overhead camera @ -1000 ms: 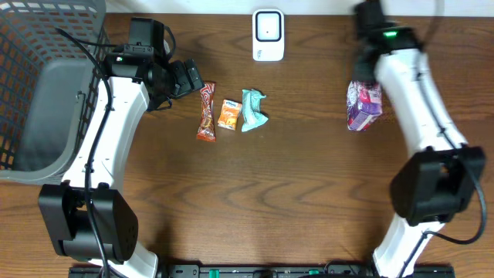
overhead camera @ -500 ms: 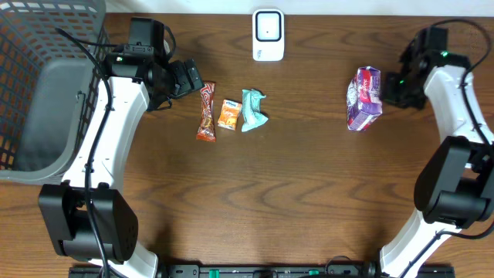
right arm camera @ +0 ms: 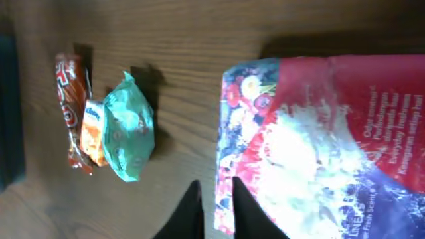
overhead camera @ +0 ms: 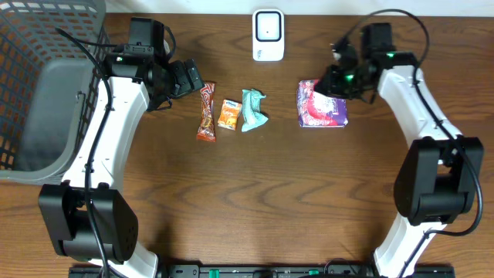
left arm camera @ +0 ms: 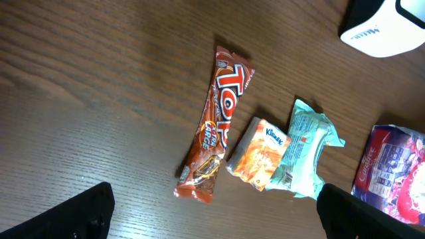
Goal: Scan the item barcode
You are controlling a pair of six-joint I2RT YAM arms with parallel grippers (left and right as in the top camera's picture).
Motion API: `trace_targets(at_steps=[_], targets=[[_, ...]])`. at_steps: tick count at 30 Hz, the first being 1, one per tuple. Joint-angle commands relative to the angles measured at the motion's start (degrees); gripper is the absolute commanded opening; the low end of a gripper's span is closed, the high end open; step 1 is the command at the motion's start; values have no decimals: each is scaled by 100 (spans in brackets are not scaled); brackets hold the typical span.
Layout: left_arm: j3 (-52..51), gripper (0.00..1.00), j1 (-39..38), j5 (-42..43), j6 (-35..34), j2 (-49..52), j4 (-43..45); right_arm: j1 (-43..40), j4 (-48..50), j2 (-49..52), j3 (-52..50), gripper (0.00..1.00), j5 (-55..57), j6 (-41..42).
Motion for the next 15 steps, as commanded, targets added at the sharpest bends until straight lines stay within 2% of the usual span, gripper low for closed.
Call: trace_targets(at_steps=[1,2,9,13,15], targets=[[59,98,4,7,31,31,-4,-201,-70,-79,267,18,737,271],[59,98,4,7,31,31,-4,-275,-74,-79,264,22,855,302],[59,98,4,4,31,31,-4,-918,-238,-66,98,75,885,-376],[59,98,4,7,28,31,-4,-1093,-140,-66,-313,86,682,-575],[59,98,4,4,31,31,-4,-1108,63,-66,-575,88,472,-702]])
